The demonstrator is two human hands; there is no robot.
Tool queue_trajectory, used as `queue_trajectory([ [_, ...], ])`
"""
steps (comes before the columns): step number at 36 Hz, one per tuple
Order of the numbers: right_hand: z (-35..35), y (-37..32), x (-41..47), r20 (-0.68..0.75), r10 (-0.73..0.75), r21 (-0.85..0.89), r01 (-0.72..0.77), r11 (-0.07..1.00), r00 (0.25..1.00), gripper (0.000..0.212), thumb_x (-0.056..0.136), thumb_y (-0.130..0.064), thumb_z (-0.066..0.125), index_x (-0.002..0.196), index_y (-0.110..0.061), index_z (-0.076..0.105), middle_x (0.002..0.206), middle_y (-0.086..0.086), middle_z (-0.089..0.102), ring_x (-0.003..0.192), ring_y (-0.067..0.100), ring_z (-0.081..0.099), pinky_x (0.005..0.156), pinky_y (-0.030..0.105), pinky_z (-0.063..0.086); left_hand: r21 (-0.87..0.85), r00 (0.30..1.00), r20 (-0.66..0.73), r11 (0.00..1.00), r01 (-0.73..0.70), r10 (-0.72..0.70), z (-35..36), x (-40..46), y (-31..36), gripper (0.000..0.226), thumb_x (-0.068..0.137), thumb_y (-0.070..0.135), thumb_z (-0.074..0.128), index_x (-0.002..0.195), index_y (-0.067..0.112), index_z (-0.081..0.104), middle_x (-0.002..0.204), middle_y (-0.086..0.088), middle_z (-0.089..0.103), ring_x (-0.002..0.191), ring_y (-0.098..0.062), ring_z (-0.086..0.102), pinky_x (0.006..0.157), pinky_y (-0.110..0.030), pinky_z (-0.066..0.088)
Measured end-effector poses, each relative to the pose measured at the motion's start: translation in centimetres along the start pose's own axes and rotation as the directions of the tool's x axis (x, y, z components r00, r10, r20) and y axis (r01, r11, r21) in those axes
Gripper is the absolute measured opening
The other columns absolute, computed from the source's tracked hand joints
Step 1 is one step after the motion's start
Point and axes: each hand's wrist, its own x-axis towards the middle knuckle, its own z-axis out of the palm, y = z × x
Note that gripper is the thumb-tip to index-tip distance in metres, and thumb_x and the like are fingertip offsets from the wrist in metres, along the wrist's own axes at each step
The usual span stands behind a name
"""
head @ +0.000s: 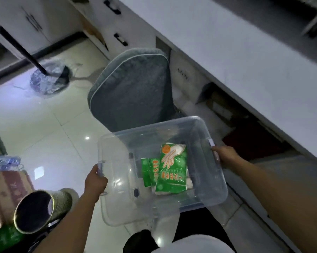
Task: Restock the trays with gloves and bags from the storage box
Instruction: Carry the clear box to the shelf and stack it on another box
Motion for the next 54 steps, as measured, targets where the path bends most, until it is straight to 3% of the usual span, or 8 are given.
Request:
queue_trajectory([
  [3, -2.5, 3.1, -4.6, -0.095, 0.000, 0.128, 0.012, 0.992, 0.995, 0.030, 0.083, -0.034, 0.074, 0.102, -0.011, 0.070, 0.085, 0.008, 0.070, 0.074, 0.022, 0.066, 0.062, 0.029, 0.053, 0.055, 0.985, 0.098, 0.988, -0.147, 0.141, -0.5, -0.1, 2.4, 0.066, 0.079, -0.013, 0.049, 0.119, 0.038, 0.058, 0.090, -0.017, 0.063, 0.071, -0.024, 0.056, 0.037, -0.018, 0.046],
  [9, -7.2, 10.0, -13.6, -0.194, 0.127, 0.312, -0.062, 0.948, 0.973, 0.048, 0.086, -0.050, 0.066, 0.105, -0.006, 0.060, 0.099, 0.015, 0.063, 0.090, 0.033, 0.061, 0.063, 0.033, 0.047, 0.180, 0.883, 0.301, 0.888, -0.424, 0.361, 0.6, -2.7, 9.5, 0.053, 0.084, -0.002, 0.061, 0.133, 0.015, 0.057, 0.108, -0.011, 0.065, 0.099, -0.036, 0.062, 0.086, -0.045, 0.054],
  [15, -13.7, 16.6, -22.9, -0.376, 0.179, 0.454, 0.012, 0.891, 0.909, 0.025, 0.091, -0.032, 0.066, 0.087, -0.008, 0.060, 0.064, 0.008, 0.062, 0.058, 0.025, 0.053, 0.053, 0.029, 0.043, 0.221, 0.732, 0.475, 0.739, -0.636, 0.488, 6.2, -8.9, 17.8, 0.059, 0.080, -0.005, 0.058, 0.133, 0.021, 0.062, 0.095, -0.005, 0.064, 0.072, -0.020, 0.059, 0.056, -0.026, 0.046],
  [25, -21.4, 32.3, -37.9, -0.515, 0.399, 0.724, 0.135, 0.677, 0.759, 0.030, 0.088, -0.036, 0.069, 0.095, -0.006, 0.065, 0.088, 0.012, 0.064, 0.076, 0.031, 0.059, 0.064, 0.034, 0.049, 0.066, 0.334, 0.765, 0.449, -0.891, 0.550, 19.7, -26.6, 21.7, 0.063, 0.078, -0.015, 0.062, 0.135, 0.011, 0.060, 0.103, -0.012, 0.069, 0.081, -0.025, 0.065, 0.063, -0.030, 0.055],
  [28, -22.5, 37.6, -41.5, -0.504, 0.473, 0.801, 0.187, 0.568, 0.722, 0.026, 0.087, -0.034, 0.067, 0.093, -0.008, 0.066, 0.087, 0.010, 0.064, 0.075, 0.030, 0.059, 0.065, 0.033, 0.048, 0.041, 0.238, 0.819, 0.360, -0.932, 0.522, 24.1, -32.5, 20.6, 0.057, 0.076, -0.009, 0.061, 0.128, 0.015, 0.065, 0.107, -0.016, 0.072, 0.093, -0.036, 0.068, 0.076, -0.047, 0.059],
  [33, -22.9, 46.4, -46.6, -0.481, 0.603, 0.870, 0.266, 0.414, 0.637, 0.022, 0.086, -0.034, 0.065, 0.087, -0.012, 0.065, 0.085, 0.009, 0.066, 0.073, 0.029, 0.062, 0.062, 0.031, 0.047, 0.061, 0.152, 0.909, 0.235, -0.970, 0.388, 31.8, -42.3, 17.5, 0.071, 0.077, -0.010, 0.067, 0.142, 0.015, 0.053, 0.113, -0.018, 0.068, 0.094, -0.035, 0.065, 0.075, -0.039, 0.055],
  [46, -19.4, 61.3, -54.6, -0.314, 0.832, 0.890, 0.448, 0.090, 0.457, 0.023, 0.090, -0.032, 0.058, 0.104, -0.015, 0.063, 0.084, 0.009, 0.061, 0.071, 0.028, 0.055, 0.063, 0.032, 0.045, -0.051, -0.057, 0.992, -0.048, -0.998, 0.116, 46.3, -60.9, 5.6, 0.067, 0.081, -0.006, 0.064, 0.140, 0.023, 0.053, 0.082, -0.012, 0.061, 0.055, -0.024, 0.054, 0.034, -0.020, 0.039],
  [54, -18.1, 64.1, -54.8, -0.166, 0.905, 0.816, 0.570, -0.097, 0.391, 0.030, 0.088, -0.035, 0.058, 0.109, -0.014, 0.062, 0.100, 0.015, 0.059, 0.075, 0.028, 0.056, 0.071, 0.036, 0.047, -0.190, -0.174, 0.979, -0.179, -0.965, -0.102, 57.3, -70.3, 0.0, 0.070, 0.080, -0.017, 0.057, 0.143, 0.013, 0.048, 0.093, -0.020, 0.058, 0.053, -0.026, 0.048, 0.029, -0.016, 0.034],
])
